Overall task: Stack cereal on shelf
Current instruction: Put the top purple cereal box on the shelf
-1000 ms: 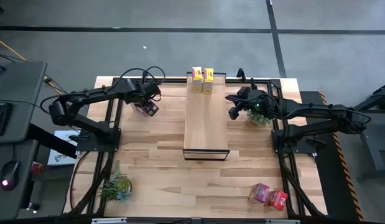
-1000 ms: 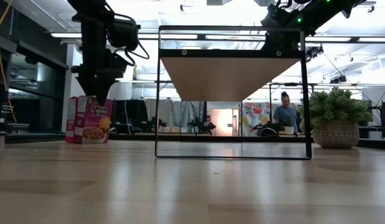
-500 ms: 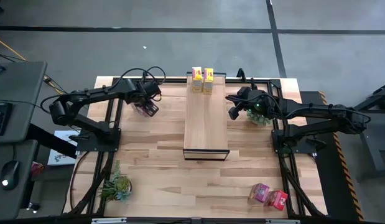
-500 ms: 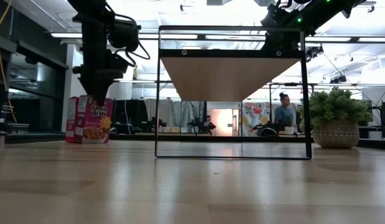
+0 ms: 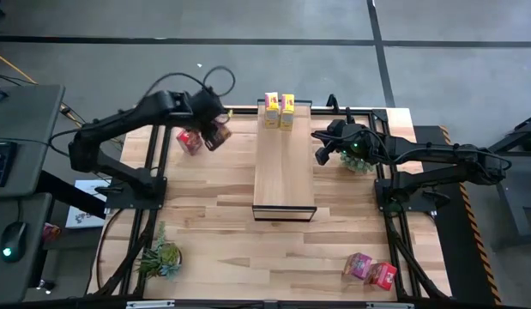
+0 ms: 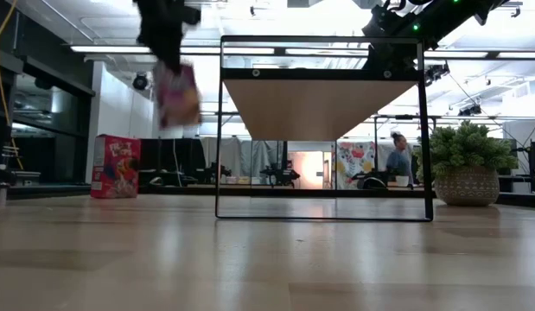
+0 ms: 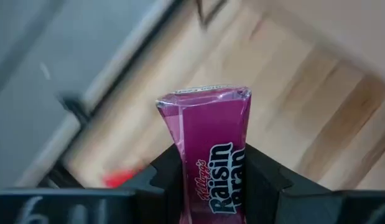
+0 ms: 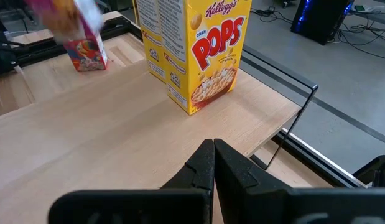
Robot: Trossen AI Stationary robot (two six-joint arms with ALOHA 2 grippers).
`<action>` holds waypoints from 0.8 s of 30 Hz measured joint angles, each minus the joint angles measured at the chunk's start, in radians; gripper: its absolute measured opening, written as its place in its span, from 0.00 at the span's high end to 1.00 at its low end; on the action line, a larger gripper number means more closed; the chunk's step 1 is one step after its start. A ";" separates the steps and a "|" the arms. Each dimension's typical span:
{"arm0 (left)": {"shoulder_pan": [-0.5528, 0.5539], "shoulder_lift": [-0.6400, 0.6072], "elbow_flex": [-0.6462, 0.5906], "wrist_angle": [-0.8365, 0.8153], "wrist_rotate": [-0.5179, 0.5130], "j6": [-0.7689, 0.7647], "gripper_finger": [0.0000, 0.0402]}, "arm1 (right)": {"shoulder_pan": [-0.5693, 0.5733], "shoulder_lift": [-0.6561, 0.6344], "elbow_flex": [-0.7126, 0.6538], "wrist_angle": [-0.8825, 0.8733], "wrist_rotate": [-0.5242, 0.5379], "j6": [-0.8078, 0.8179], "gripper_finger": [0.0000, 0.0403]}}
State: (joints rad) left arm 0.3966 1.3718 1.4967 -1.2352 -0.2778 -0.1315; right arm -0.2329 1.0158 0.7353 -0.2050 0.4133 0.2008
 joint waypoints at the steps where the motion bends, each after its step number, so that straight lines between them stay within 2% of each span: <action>1: -0.014 0.000 0.049 -0.004 -0.004 0.040 0.72 | 0.000 0.000 0.000 0.000 0.000 0.000 1.00; 7: -0.159 0.084 0.261 -0.006 0.041 0.182 0.72 | 0.000 0.000 0.000 0.000 0.000 0.000 1.00; 9: -0.219 0.148 0.317 -0.019 0.010 0.226 0.72 | 0.000 0.000 0.000 0.000 0.000 0.000 1.00; 13: -0.303 0.296 0.451 -0.060 -0.120 0.343 0.72 | 0.000 0.000 0.000 0.000 0.000 0.000 1.00; 17: -0.315 0.430 0.587 -0.084 -0.142 0.451 0.72 | 0.000 0.000 0.000 0.000 0.000 0.000 1.00; 24: -0.296 0.570 0.723 -0.097 -0.060 0.551 0.72 | 0.000 0.000 0.000 0.000 0.000 0.000 1.00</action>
State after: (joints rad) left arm 0.1005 1.9416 2.2198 -1.3322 -0.3375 0.4195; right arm -0.2329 1.0159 0.7353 -0.2050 0.4129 0.2008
